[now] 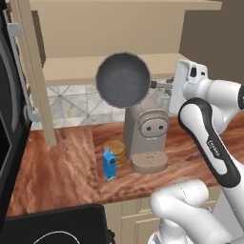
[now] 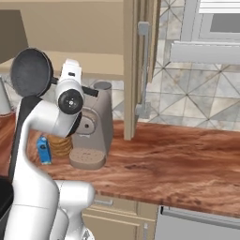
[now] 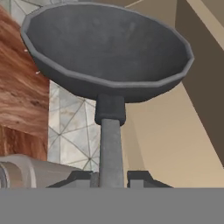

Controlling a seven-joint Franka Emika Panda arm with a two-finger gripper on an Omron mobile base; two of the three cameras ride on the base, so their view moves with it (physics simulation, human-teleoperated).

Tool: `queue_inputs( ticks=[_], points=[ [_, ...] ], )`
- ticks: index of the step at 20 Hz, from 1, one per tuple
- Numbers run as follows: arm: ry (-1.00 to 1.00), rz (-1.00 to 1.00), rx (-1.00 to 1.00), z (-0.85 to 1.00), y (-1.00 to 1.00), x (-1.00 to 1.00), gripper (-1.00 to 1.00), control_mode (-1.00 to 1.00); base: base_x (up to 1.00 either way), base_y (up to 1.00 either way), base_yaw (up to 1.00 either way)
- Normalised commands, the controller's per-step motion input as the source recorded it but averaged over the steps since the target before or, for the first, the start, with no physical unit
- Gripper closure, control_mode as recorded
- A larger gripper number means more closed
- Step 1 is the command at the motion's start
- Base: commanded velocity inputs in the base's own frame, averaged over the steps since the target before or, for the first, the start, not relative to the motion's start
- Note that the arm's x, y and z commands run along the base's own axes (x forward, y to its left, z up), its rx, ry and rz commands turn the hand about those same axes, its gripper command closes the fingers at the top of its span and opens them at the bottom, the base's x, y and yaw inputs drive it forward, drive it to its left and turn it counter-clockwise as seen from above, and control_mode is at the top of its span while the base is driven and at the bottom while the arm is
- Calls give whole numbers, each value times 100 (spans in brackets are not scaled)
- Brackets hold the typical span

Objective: Pick the pan from the cabinet and place it on the stove. Then turn on the stove burner for the pan.

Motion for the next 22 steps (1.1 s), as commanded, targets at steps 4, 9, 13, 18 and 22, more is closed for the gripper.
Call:
queue_inputs(
  ticks=[4,9,13,18,22],
  points=[
    [0,0,0,0,0,0,100,100,-66,-16,4],
    [0,0,0,0,0,0,100,100,-68,-6,1],
    [0,0,0,0,0,0,100,100,-53,0,2],
    [0,0,0,0,0,0,100,100,-49,0,1],
    [0,0,0,0,0,0,100,100,2,1,6]
  ],
)
